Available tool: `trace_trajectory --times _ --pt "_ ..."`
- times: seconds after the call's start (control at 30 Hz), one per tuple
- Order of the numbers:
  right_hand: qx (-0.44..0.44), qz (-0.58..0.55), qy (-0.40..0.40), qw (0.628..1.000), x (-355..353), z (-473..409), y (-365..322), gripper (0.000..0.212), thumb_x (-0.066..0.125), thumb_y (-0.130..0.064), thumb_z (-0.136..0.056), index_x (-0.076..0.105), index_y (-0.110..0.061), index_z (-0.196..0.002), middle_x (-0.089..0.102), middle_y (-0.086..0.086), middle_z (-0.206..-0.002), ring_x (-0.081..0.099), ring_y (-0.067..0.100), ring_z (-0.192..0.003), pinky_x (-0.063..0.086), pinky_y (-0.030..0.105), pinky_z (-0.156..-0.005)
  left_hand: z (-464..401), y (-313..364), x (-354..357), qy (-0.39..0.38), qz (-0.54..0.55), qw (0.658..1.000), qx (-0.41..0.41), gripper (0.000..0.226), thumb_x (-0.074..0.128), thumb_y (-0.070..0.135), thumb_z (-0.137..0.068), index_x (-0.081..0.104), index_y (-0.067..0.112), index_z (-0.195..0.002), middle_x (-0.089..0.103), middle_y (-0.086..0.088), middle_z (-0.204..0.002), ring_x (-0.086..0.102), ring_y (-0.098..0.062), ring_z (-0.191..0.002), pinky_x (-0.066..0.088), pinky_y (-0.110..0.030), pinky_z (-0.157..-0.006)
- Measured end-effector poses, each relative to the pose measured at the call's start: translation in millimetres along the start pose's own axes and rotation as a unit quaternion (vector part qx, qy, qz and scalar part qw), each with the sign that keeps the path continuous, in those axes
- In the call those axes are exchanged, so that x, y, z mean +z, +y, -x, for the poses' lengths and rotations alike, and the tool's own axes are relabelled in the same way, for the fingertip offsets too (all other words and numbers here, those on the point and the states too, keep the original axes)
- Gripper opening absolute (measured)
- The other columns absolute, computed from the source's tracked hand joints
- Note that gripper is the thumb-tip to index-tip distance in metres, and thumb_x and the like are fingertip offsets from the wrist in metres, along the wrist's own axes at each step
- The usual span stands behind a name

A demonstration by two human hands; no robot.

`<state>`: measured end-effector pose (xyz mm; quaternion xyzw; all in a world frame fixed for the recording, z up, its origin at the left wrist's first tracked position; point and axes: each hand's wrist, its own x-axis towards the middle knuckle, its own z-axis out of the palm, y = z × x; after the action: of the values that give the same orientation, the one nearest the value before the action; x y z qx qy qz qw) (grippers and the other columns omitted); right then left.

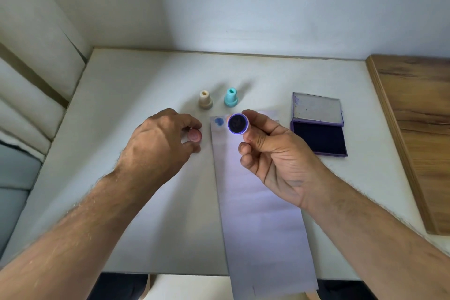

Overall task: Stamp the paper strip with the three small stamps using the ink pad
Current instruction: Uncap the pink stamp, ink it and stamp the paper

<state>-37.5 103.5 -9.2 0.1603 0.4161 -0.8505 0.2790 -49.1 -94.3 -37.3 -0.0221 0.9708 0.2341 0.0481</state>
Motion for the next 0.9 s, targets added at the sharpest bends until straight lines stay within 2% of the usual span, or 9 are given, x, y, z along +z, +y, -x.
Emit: trace_trajectory --times 0.27,0.4,0.5,0.67,0.77,0.9 --pt "0.002 -0.019 -0.029 0.999 -1 9 0 0.025 0.063 0.002 -0.067 0.074 -0.016 -0.08 0.065 0.0 -0.068 0.058 0.014 -0.05 0.05 0.022 -0.046 -1 4 -2 -0.016 -0.023 1.0 -0.008 0.021 0.072 0.032 -0.082 0.07 0.037 -0.103 0.058 0.009 -0.093 0.059 -0.014 -0.089 0.045 -0.026 -0.073" --pt "-0.004 -0.009 -0.03 1.0 -3 14 -2 0.029 0.062 0.002 -0.07 0.07 -0.011 -0.095 0.074 0.003 -0.08 0.073 0.016 -0.067 0.056 0.023 -0.053 -1 6 -2 -0.019 -0.042 0.999 -0.011 0.022 0.07 0.031 -0.084 0.069 0.036 -0.106 0.056 0.009 -0.094 0.059 -0.014 -0.091 0.043 -0.026 -0.074" --pt "-0.016 -0.027 -0.022 0.999 -5 19 -5 0.035 0.062 0.002 -0.071 0.066 -0.004 -0.105 0.075 0.008 -0.084 0.075 0.018 -0.076 0.059 0.023 -0.061 -1 9 -2 -0.019 -0.053 0.998 -0.014 0.021 0.068 0.03 -0.086 0.069 0.035 -0.106 0.057 0.008 -0.094 0.06 -0.016 -0.092 0.043 -0.026 -0.074" --pt "-0.032 -0.045 0.017 0.998 -11 24 -12 0.033 0.063 0.005 -0.08 0.066 0.001 -0.113 0.076 0.012 -0.092 0.075 0.019 -0.082 0.059 0.023 -0.069 1 16 -5 -0.027 -0.069 0.997 -0.015 0.027 0.067 0.025 -0.085 0.068 0.032 -0.112 0.06 0.007 -0.097 0.059 -0.017 -0.092 0.044 -0.026 -0.075" --pt "-0.051 -0.041 0.046 0.997 -16 27 -18 0.018 0.065 -0.003 -0.085 0.07 0.0 -0.102 0.076 0.01 -0.09 0.075 0.018 -0.085 0.06 0.024 -0.072 2 24 -7 -0.017 -0.079 0.997 -0.01 0.038 0.068 0.023 -0.083 0.063 0.03 -0.12 0.064 0.003 -0.109 0.06 -0.021 -0.1 0.047 -0.029 -0.082" --pt "-0.097 0.023 0.14 0.985 -24 26 -26 0.015 0.068 -0.001 -0.086 0.069 0.001 -0.101 0.076 0.013 -0.088 0.075 0.021 -0.083 0.061 0.026 -0.071 4 44 -7 0.008 -0.046 0.999 -0.015 0.037 0.073 0.029 -0.081 0.063 0.035 -0.116 0.067 0.008 -0.099 0.061 -0.02 -0.096 0.047 -0.027 -0.079"
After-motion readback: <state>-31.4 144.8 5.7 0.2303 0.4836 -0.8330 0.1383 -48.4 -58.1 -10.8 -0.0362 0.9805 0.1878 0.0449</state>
